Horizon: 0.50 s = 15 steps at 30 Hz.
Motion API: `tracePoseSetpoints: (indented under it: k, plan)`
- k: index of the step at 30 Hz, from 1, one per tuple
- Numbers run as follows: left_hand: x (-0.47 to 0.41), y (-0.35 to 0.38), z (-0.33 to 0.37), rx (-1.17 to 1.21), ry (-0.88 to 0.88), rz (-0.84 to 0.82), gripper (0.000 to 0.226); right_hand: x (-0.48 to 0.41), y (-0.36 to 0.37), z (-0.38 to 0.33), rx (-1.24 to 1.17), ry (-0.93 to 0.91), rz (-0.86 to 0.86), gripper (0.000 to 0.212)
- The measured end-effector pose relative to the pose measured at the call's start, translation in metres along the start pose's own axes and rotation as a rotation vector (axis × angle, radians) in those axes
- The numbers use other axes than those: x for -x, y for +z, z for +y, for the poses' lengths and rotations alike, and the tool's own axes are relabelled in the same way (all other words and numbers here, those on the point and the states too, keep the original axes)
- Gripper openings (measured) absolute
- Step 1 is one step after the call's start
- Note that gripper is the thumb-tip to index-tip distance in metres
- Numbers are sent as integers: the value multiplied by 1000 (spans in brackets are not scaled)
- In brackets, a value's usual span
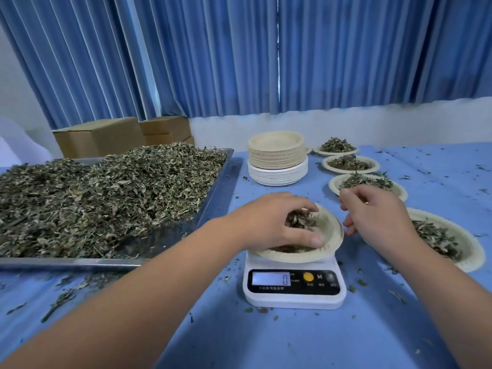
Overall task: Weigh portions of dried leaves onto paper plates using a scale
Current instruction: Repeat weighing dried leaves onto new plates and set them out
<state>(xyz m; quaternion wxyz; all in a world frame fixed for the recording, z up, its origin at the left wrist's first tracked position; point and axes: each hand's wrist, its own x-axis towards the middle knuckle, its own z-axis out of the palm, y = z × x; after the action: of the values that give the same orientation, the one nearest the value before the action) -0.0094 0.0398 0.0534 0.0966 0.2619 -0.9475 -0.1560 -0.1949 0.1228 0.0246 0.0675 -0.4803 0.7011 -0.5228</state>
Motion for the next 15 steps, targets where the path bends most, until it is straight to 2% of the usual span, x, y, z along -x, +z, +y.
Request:
tracePoseSetpoints:
  k: [3, 7, 11, 13, 15]
  plan:
    - [10, -3, -6, 39, 28, 48, 68, 0, 1, 2, 7, -3, 3, 36]
    - [28, -11, -9, 139, 58, 232, 71, 1, 0, 1, -15, 7, 9, 34]
    - [44, -12, -27, 192, -1, 383, 34, 4, -4, -4, 35, -43, 75, 28]
    - [52, -17, -45, 77, -25, 419, 21, 3, -4, -10, 25, -79, 120, 26]
    - [59, -27, -70, -73, -106, 418, 18, -5, 0, -16, -9, -82, 143, 25]
